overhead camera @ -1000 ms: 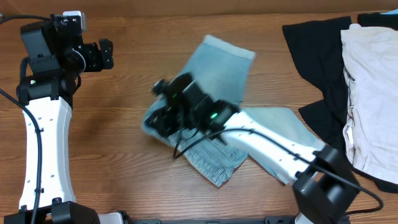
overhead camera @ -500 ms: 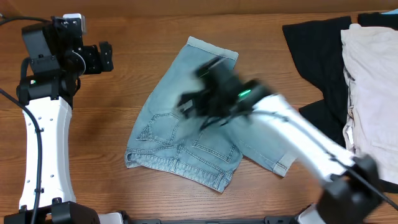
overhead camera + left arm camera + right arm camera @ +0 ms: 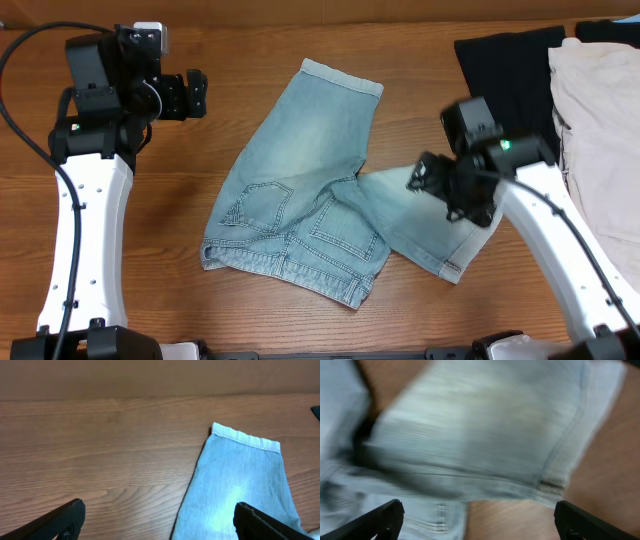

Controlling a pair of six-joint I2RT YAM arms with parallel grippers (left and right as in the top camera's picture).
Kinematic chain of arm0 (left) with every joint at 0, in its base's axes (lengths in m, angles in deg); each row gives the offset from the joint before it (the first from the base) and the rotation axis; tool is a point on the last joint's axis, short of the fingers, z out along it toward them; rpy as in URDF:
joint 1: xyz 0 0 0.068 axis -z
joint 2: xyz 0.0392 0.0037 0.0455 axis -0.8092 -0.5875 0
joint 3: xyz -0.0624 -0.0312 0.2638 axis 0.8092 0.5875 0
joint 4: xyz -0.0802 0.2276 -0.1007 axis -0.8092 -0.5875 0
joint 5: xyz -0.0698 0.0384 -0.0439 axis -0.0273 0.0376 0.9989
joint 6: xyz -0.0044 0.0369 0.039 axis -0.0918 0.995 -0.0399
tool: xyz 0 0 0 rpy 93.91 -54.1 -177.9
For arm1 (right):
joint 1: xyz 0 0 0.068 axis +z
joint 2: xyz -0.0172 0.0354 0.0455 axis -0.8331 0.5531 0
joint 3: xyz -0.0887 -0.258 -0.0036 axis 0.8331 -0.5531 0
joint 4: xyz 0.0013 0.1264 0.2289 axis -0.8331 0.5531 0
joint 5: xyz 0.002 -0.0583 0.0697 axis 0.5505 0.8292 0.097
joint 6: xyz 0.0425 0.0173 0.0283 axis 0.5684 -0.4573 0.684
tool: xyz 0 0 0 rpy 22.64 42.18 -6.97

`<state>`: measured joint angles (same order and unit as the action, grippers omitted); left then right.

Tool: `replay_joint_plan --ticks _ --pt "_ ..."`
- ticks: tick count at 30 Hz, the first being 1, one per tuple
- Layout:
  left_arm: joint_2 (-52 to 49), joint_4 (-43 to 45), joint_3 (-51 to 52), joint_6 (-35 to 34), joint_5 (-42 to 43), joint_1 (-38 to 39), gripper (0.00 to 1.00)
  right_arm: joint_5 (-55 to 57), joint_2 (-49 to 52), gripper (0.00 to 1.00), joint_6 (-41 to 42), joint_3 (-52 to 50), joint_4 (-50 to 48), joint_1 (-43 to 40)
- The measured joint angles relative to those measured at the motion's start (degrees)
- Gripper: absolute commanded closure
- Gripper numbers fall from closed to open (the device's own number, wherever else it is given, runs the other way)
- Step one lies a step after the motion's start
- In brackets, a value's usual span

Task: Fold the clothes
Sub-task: 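Pull the denim shorts out with the right gripper and drop them mid-table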

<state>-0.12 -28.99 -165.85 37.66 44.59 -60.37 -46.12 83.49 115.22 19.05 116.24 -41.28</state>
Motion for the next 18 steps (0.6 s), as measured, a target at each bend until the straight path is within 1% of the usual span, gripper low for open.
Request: replay_joint_plan --ticks 3,6,11,16,18 --pt "-1.1 0.1 0.0 0.0 0.0 0.5 0.03 0.6 -3.0 0.00 2.8 -7.4 -3.5 0.0" --pt "-2.7 0.1 0.0 0.0 0.0 0.8 0.04 0.6 -3.0 0.00 5.4 -14.3 -8.3 0.0" --pt "-5.0 0.1 0.0 0.0 0.0 0.8 0.04 0.6 -3.0 0.05 9.2 -23.0 -14.1 -0.1" --pt "-5.4 0.1 0.0 0.0 0.0 0.8 0.04 0.5 -3.0 0.12 11.9 -28.6 -17.1 -2.9" --pt "-5.4 0.1 0.0 0.0 0.0 0.8 0.03 0.3 -3.0 0.21 12.1 -30.0 -17.9 -4.7"
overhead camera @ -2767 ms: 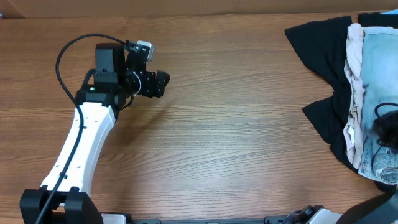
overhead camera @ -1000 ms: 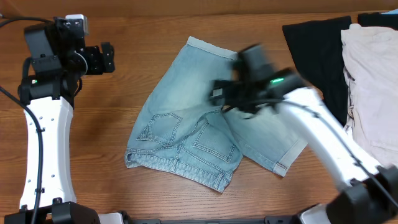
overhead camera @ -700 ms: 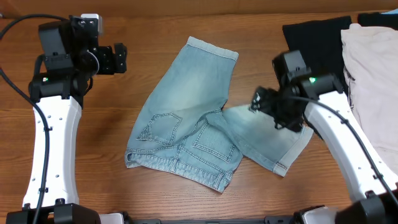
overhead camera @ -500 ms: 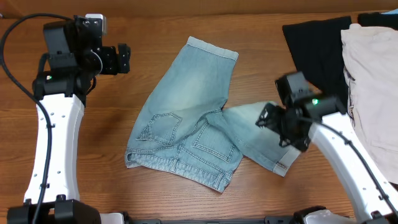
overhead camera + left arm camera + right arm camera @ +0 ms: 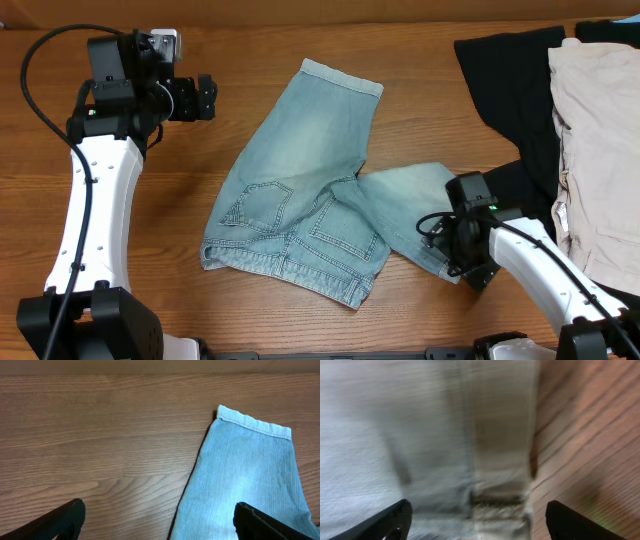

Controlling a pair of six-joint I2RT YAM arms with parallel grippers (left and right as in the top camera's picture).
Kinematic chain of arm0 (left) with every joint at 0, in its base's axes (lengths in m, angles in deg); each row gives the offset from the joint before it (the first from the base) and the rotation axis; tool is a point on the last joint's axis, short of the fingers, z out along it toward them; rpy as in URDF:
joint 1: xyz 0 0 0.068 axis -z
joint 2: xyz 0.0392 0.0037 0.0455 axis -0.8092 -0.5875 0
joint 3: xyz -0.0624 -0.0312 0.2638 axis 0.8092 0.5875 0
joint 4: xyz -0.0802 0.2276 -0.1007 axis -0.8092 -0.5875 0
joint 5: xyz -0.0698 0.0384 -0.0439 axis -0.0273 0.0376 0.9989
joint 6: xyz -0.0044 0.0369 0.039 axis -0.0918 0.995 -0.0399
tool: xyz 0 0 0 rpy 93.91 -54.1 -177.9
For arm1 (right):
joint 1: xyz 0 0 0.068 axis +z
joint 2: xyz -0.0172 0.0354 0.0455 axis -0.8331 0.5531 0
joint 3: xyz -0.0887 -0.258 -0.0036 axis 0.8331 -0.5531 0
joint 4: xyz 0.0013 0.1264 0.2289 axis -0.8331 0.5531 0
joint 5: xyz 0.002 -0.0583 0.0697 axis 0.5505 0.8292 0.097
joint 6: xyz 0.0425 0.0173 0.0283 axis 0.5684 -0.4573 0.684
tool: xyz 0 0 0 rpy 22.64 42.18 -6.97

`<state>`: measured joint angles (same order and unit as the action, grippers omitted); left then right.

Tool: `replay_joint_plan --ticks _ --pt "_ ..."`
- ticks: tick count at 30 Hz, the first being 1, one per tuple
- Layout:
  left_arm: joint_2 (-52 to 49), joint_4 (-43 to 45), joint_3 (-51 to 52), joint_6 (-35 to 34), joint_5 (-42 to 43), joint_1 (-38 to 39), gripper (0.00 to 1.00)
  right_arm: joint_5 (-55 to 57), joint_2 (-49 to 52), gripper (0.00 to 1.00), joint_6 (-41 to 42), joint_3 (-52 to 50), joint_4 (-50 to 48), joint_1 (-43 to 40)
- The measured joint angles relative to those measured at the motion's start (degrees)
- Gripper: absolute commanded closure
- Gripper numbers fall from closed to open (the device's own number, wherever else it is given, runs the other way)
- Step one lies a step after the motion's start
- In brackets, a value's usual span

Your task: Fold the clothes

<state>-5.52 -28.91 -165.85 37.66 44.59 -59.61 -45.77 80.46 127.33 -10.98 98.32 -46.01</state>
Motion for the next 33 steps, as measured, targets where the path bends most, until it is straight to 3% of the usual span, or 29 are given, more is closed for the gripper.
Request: replay_joint_plan --ticks 3,5,7,10,17,26,33 --pt "0.0 0.0 0.0 0.0 0.0 0.0 0.03 -0.7 0.0 0.39 0.6 -1.9 -2.0 -1.4" --pt "0.0 0.0 0.0 0.0 0.0 0.0 0.03 -1.5 0.0 0.54 1.0 -2.8 -3.3 -1.4" --pt "0.0 0.0 0.0 0.0 0.0 0.0 0.03 -2.5 0.0 0.76 0.5 -3.1 -4.4 -1.4" --pt "0.0 0.0 0.0 0.0 0.0 0.0 0.04 -3.2 0.0 0.95 -0.1 -3.3 -5.3 -1.4" --pt "0.0 0.4 0.0 0.0 0.0 0.0 0.04 -3.1 0.0 0.96 -4.7 -1.7 -8.5 -1.4" --pt "0.0 0.4 0.0 0.0 0.0 0.0 0.03 -0.3 0.1 0.96 -15.0 27.3 -7.4 -1.4" --pt "0.0 0.4 0.0 0.0 0.0 0.0 0.03 0.3 2.1 0.96 -17.5 35.0 -17.3 -1.4"
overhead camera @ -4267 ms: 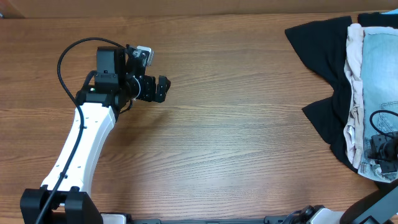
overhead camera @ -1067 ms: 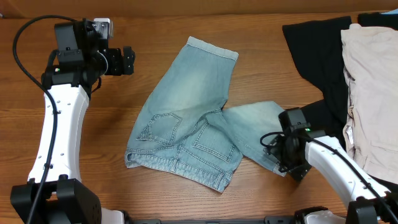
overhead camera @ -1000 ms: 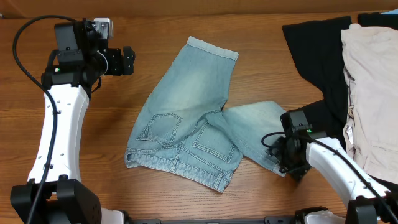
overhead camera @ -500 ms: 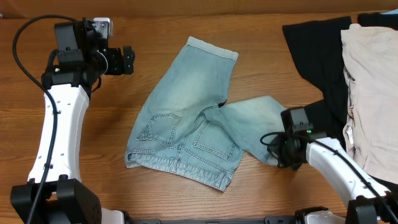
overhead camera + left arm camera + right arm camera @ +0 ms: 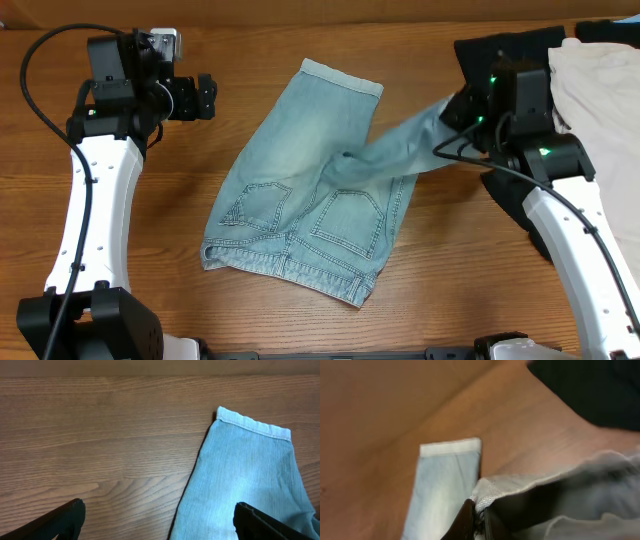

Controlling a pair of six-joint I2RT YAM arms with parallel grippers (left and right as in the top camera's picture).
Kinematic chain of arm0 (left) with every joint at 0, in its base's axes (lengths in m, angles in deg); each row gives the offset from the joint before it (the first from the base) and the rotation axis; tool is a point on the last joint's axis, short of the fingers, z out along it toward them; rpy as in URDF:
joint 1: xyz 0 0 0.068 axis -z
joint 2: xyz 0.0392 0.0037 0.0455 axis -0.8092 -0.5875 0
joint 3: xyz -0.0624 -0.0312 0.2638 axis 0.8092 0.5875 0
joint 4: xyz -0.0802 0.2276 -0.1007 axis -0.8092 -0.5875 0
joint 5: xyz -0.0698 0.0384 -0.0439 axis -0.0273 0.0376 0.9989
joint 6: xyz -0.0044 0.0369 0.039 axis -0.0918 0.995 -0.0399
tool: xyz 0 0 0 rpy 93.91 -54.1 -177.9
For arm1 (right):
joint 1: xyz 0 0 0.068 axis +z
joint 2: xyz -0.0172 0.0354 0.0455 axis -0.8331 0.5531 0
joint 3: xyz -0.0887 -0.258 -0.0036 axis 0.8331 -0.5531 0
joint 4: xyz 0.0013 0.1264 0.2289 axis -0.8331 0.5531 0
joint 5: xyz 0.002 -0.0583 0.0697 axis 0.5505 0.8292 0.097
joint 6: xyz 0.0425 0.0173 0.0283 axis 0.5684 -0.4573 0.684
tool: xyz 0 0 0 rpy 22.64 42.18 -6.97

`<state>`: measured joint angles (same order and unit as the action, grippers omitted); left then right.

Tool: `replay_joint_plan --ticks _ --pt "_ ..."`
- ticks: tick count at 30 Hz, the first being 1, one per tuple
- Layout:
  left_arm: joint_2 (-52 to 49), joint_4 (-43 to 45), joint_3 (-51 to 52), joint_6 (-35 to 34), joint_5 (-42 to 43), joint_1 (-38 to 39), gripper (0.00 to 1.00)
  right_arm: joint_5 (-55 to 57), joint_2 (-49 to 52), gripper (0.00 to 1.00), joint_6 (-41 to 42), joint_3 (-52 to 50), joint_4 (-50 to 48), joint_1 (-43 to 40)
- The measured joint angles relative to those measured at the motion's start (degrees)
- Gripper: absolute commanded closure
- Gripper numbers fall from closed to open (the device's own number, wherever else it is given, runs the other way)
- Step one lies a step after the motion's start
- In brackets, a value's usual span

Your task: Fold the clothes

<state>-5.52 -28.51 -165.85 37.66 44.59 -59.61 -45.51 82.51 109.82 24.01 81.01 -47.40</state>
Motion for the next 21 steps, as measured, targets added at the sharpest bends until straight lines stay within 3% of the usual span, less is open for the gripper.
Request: replay_joint_plan --ticks 8,10,11,13,16,21 --pt "-0.6 0.2 -0.1 0.0 0.0 0.4 0.06 1.4 20.0 0.96 -3.2 0.1 -23.1 0.0" --pt "-1.6 0.2 -0.1 0.0 0.0 0.7 0.05 3.3 24.0 0.90 -3.8 0.1 -27.2 0.0" --pt "-2.1 0.5 -0.1 0.0 0.0 1.1 0.05 4.1 25.2 0.79 -3.9 0.1 -28.3 -0.1" --pt "-3.6 1.4 -0.1 0.1 0.2 2.0 0.07 5.7 26.5 0.03 -4.5 0.0 -29.7 -0.6" --pt "-5.4 4.2 -0.1 1.6 0.7 4.1 0.06 6.2 26.3 0.00 -4.6 0.7 -30.3 -2.5" --pt "-6.9 10.9 -0.1 4.1 -2.1 11.0 0.02 1.5 26.2 0.00 -7.3 6.1 -18.5 -6.6"
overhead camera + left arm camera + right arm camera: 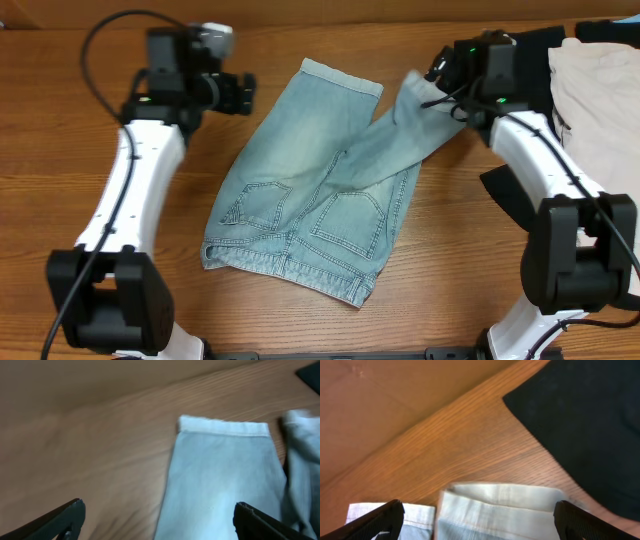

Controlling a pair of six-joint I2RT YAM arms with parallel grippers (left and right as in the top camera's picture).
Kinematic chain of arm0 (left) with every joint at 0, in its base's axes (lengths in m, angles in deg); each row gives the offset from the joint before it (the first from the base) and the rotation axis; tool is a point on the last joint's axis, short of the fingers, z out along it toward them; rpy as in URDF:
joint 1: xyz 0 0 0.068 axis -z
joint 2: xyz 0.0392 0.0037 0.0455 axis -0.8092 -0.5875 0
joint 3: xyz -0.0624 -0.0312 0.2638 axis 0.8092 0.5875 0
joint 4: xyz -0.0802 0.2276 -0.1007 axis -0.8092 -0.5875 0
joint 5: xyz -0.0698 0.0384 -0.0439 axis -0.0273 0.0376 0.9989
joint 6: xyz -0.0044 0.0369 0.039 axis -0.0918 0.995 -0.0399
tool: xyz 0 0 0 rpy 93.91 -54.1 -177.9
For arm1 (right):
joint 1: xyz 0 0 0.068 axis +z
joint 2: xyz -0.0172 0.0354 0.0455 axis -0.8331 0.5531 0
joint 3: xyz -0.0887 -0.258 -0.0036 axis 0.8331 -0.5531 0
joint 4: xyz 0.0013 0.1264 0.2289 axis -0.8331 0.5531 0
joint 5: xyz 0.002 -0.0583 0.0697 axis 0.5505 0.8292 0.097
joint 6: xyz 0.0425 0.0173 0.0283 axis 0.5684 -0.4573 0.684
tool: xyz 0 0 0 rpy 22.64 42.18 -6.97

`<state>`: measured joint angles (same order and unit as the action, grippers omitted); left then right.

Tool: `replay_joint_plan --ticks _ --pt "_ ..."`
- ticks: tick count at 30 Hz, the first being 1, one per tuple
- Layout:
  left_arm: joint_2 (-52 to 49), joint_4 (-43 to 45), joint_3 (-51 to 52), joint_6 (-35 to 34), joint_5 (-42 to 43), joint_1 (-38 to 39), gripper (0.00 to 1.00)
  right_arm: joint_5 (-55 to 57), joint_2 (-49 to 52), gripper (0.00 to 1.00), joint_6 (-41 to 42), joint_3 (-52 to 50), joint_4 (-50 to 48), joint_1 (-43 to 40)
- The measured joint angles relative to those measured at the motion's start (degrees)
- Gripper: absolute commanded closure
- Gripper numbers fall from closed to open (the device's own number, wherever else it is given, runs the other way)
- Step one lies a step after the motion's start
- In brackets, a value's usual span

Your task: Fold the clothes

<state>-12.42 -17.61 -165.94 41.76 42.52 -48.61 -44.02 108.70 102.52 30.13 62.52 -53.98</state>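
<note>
Light-blue denim shorts (300, 200) lie mid-table, waistband toward the front. One leg runs flat to its hem (342, 77) at the back. The other leg (395, 140) stretches from the crotch toward the back right; its pale hem (505, 502) shows between the spread fingers of my right gripper (443, 72), which is open and grips nothing. My left gripper (248, 95) is open just left of the flat leg, whose hem (222, 427) fills its wrist view. Both views are slightly blurred.
A black garment (500, 50) lies at the back right, right behind the right gripper, and shows in the right wrist view (580, 425). A beige garment (600, 130) covers the far right edge. Bare wood (180, 230) lies left of the shorts.
My right gripper was shut on the hem of the shorts' leg, holding it up; now it is open and the hem lies free between its fingers. My left gripper is further right, close to the other leg.
The second leg first lay out to the front right with my right gripper open over it, then low at its hem. Later the gripper held that hem lifted at the back right. Now the leg lies angled beside the other leg, released.
</note>
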Motion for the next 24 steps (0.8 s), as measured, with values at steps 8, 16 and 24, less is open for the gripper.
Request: replay_joint_plan --ticks 8,16,24 --pt "-7.4 7.5 -1.2 4.2 -2.3 8.2 0.03 -8.9 -6.1 0.00 -4.4 3.9 14.6 0.3" --pt "-18.4 11.3 -2.5 5.3 -2.7 8.5 0.10 -11.1 -7.8 0.01 -5.9 4.4 22.1 0.5" --pt "-22.9 15.1 -3.2 5.4 -2.9 9.5 0.11 -11.3 -7.8 0.03 -6.7 4.4 24.9 0.5"
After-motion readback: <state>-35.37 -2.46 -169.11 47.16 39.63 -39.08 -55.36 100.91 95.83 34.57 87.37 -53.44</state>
